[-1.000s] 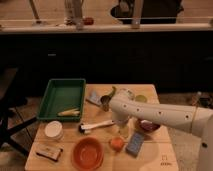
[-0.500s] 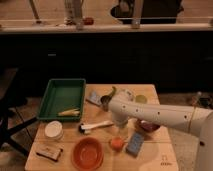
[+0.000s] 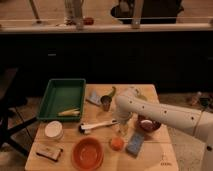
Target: Wipe table surface with brush
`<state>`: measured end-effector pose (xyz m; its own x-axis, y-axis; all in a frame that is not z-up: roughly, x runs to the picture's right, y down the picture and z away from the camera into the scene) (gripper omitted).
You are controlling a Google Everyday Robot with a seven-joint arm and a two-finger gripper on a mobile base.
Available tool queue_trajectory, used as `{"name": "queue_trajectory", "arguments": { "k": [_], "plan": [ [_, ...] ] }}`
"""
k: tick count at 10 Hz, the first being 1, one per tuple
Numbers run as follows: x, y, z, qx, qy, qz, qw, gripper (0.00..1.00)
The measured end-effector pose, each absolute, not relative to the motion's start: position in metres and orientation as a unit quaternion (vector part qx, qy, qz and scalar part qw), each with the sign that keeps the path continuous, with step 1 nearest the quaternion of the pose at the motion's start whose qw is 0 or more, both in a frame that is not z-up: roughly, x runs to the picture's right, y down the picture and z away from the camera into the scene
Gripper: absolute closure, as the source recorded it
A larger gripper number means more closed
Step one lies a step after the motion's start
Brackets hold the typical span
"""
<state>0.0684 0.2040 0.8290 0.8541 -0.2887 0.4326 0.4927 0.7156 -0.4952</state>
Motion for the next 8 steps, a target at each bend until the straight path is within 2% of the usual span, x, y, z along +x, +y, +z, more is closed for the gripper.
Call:
{"name": "queue_trajectory", "arguments": {
  "k": [8],
  "plan": [
    [0.02,0.197,0.839,-0.301,-0.208,-0.243,0.898,0.2]
  ]
}}
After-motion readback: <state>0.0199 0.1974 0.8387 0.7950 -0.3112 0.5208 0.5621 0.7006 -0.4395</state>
